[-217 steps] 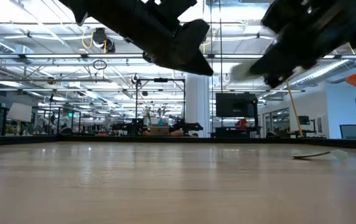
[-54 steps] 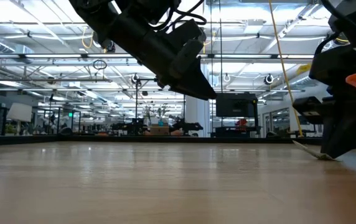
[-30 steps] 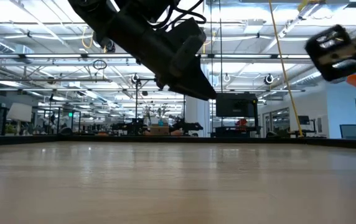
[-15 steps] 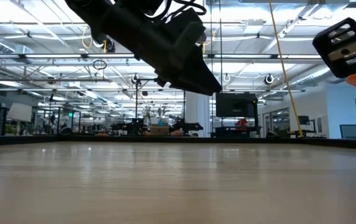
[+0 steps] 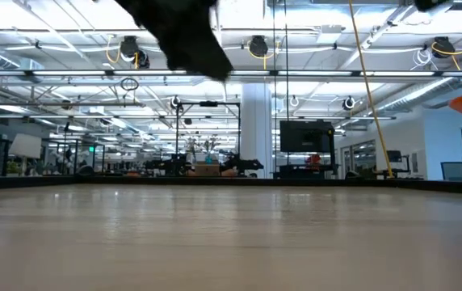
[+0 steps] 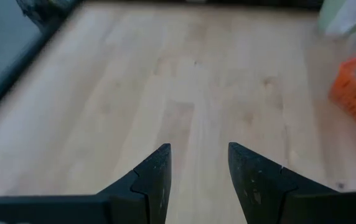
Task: Pick and place Stevia / Truvia into bins
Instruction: Return to Home Position
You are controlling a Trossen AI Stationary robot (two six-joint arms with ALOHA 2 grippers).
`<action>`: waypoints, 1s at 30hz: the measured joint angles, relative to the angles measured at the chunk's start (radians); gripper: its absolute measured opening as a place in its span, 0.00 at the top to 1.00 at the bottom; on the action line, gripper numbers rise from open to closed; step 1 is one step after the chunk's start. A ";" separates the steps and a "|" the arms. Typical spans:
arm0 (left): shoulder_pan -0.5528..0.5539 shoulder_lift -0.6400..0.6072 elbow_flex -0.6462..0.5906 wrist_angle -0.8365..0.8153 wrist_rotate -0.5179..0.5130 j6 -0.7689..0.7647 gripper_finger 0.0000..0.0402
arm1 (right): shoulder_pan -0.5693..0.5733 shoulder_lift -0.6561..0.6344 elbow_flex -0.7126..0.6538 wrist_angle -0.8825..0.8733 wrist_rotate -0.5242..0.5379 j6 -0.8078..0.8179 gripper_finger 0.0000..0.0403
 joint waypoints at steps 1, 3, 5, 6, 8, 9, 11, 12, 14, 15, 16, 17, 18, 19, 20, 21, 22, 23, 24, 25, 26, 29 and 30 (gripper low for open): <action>0.000 -0.041 0.001 -0.025 -0.001 0.004 0.59 | 0.000 -0.030 0.000 -0.003 0.000 0.000 0.74; -0.001 -0.124 0.002 -0.099 -0.001 0.010 0.59 | 0.000 -0.083 0.000 -0.003 0.001 0.000 0.74; -0.002 -0.189 0.001 -0.147 0.004 0.007 0.59 | 0.000 -0.128 0.000 0.002 0.000 0.000 0.75; -0.002 -0.221 0.001 -0.170 0.005 -0.002 0.59 | 0.000 -0.148 0.000 0.001 0.000 0.000 0.75; -0.001 -0.285 0.000 -0.251 0.006 -0.028 0.59 | 0.000 -0.178 0.000 0.002 0.003 -0.001 0.75; -0.001 -0.313 0.001 -0.269 0.005 -0.043 0.59 | 0.000 -0.193 0.000 -0.003 0.015 -0.006 0.75; -0.001 -0.374 0.001 -0.331 0.005 -0.068 0.59 | -0.012 -0.224 0.000 -0.012 0.067 -0.017 0.75; -0.001 -0.404 0.000 -0.370 0.006 -0.075 0.59 | -0.021 -0.242 0.000 -0.024 0.093 -0.021 0.75; -0.008 -0.456 0.001 -0.413 0.005 -0.079 0.59 | -0.043 -0.287 -0.005 -0.081 0.133 -0.027 0.75; -0.013 -0.487 0.000 -0.449 -0.001 -0.084 0.59 | -0.057 -0.313 -0.016 -0.094 0.146 -0.032 0.75; -0.022 -0.514 -0.008 -0.472 -0.019 -0.095 0.59 | -0.072 -0.339 -0.029 -0.096 0.161 -0.041 0.75; -0.030 -0.541 -0.018 -0.472 -0.038 -0.105 0.59 | -0.088 -0.371 -0.046 -0.091 0.167 -0.053 0.75; -0.041 -0.572 -0.035 -0.464 -0.058 -0.112 0.59 | -0.101 -0.404 -0.067 -0.087 0.176 -0.064 0.75; -0.053 -0.601 -0.060 -0.463 -0.073 -0.120 0.59 | -0.114 -0.438 -0.088 -0.083 0.178 -0.074 0.75; -0.066 -0.631 -0.092 -0.460 -0.086 -0.125 0.59 | -0.127 -0.473 -0.115 -0.068 0.179 -0.084 0.75; -0.077 -0.659 -0.130 -0.438 -0.104 -0.128 0.59 | -0.140 -0.512 -0.144 -0.049 0.178 -0.094 0.75; -0.087 -0.688 -0.170 -0.398 -0.117 -0.129 0.59 | -0.151 -0.553 -0.178 -0.036 0.168 -0.099 0.75; -0.097 -0.720 -0.217 -0.359 -0.123 -0.130 0.59 | -0.163 -0.595 -0.213 -0.019 0.145 -0.103 0.75; -0.103 -0.752 -0.265 -0.322 -0.123 -0.130 0.59 | -0.177 -0.639 -0.250 0.005 0.123 -0.105 0.75; -0.106 -0.783 -0.310 -0.287 -0.120 -0.130 0.59 | -0.190 -0.681 -0.286 0.027 0.098 -0.102 0.75; -0.107 -0.817 -0.352 -0.250 -0.109 -0.131 0.59 | -0.202 -0.723 -0.323 0.042 0.075 -0.091 0.75; -0.106 -0.933 -0.469 -0.210 -0.092 -0.154 0.59 | -0.236 -0.840 -0.426 0.064 0.044 -0.048 0.75; -0.106 -0.975 -0.502 -0.188 -0.091 -0.157 0.59 | -0.244 -0.876 -0.455 0.058 0.045 -0.030 0.75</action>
